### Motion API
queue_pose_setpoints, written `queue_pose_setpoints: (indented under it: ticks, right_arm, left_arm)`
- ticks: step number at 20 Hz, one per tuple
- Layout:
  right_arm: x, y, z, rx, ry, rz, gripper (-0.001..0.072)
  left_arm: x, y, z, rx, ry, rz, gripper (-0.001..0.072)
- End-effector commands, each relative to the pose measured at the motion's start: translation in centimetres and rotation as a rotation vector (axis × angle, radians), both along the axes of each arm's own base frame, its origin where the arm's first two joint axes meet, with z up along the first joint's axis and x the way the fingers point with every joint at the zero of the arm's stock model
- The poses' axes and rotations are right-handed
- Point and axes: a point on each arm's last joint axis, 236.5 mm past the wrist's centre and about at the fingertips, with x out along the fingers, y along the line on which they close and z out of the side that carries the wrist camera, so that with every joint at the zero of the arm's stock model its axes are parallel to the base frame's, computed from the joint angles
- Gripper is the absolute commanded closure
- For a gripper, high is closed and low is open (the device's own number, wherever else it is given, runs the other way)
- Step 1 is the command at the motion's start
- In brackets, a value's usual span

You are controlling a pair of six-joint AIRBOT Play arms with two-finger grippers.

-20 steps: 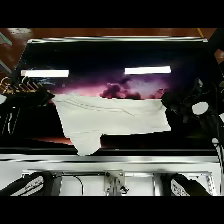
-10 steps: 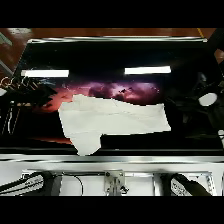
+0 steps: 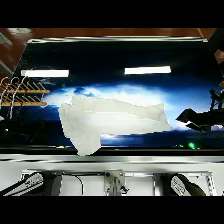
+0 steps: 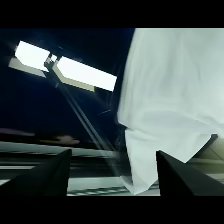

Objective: Fold the shirts.

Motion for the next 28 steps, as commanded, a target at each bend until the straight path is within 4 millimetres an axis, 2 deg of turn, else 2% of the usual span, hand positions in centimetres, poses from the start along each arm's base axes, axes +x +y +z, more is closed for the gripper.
queue_pose_setpoints:
  ticks: [1, 5, 11, 17, 18, 19, 21, 22, 24, 26, 28]
  right_arm:
    - [-0.5, 3.9, 0.3, 0.189, -0.022, 0.038, 0.0033]
    - [-0.5, 3.8, 0.3, 0.185, -0.022, 0.041, 0.0032]
    - [-0.5, 3.8, 0.3, 0.184, -0.021, 0.041, 0.0033]
    - [-0.7, 3.6, 0.1, 0.175, -0.016, 0.044, 0.0033]
    - [-0.7, 3.6, 0.2, 0.175, -0.016, 0.043, 0.0033]
    - [-0.7, 3.6, 0.2, 0.176, -0.016, 0.043, 0.0032]
    - [-0.7, 3.6, 0.1, 0.174, -0.015, 0.044, 0.0033]
    - [-0.9, 3.4, -0.1, 0.161, -0.007, 0.046, 0.0033]
    - [-2.0, 1.8, -1.2, 0.087, 0.051, 0.036, 0.0032]
    - [-2.9, 1.1, -2.6, 0.058, 0.096, 0.007, 0.0032]
    - [-2.0, 0.9, -4.0, 0.073, 0.09, -0.073, 0.0032]
  left_arm:
    - [-1.1, -2.4, -2.6, -0.082, -0.026, 0.054, 0.0092]
    - [-0.3, -2.1, -3.8, -0.081, -0.029, 0.09, 0.0093]
    - [1.8, -3.0, -3.8, -0.153, -0.083, 0.133, 0.0109]
    - [1.9, -6.4, -5.3, -0.146, -0.057, 0.049, 0.0126]
    - [2.2, -6.7, -5.4, -0.153, -0.057, 0.057, 0.0224]
    - [2.4, -6.8, -5.6, -0.156, -0.047, 0.077, 0.0285]
    - [2.5, -6.7, -5.5, -0.158, -0.036, 0.098, 0.0582]
    - [2.5, -6.9, -5.2, -0.165, -0.041, 0.086, 0.0654]
    - [2.4, -7.3, -4.5, -0.18, -0.063, 0.044, 0.067]
    - [2.5, -7.6, -3.3, -0.191, -0.098, 0.001, 0.067]
    - [2.9, -7.6, -2.0, -0.188, -0.141, -0.02, 0.0669]
